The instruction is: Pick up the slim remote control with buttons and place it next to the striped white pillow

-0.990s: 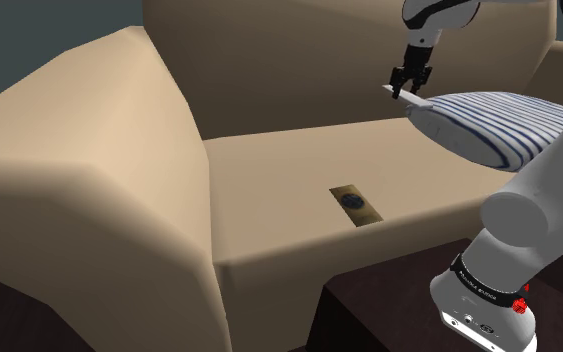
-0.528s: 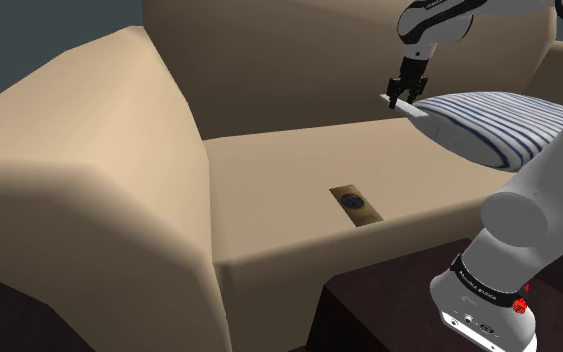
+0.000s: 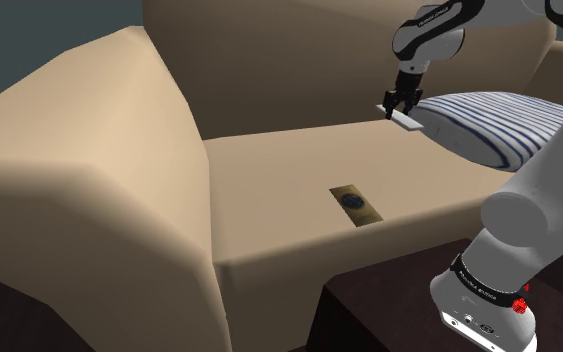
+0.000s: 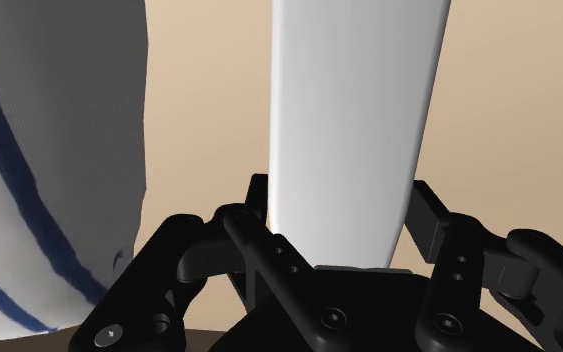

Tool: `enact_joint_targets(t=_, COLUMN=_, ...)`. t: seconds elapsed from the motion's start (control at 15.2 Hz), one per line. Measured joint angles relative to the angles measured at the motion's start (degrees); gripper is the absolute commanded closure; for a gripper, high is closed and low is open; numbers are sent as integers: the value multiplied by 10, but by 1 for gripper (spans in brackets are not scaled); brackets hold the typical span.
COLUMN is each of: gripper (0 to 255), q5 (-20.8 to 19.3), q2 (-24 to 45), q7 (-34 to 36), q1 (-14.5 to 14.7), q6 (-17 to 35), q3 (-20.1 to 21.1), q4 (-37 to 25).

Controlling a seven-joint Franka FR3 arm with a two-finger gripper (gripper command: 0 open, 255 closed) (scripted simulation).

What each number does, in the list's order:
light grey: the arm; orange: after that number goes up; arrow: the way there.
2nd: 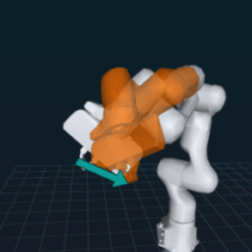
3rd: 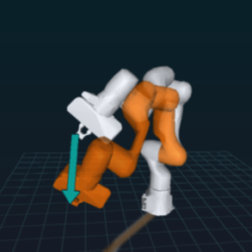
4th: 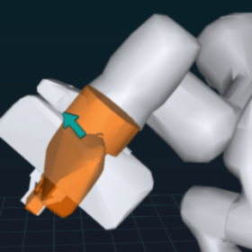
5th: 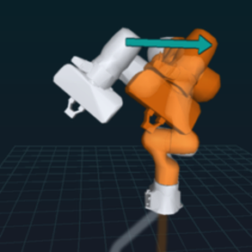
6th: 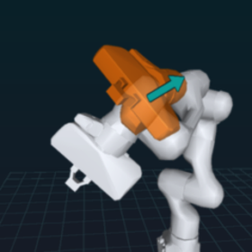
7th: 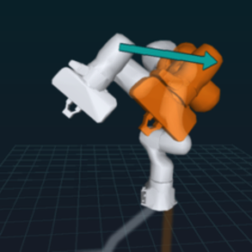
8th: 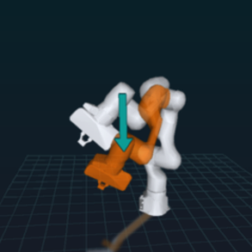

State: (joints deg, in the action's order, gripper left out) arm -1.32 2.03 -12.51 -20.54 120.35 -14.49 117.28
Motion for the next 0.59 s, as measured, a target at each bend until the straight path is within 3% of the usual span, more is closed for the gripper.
enact_joint_targets(t=0.59, gripper=255, q5=7, q2=26, q7=-5, q1=-2, q6=60, q3=0, q4=35)
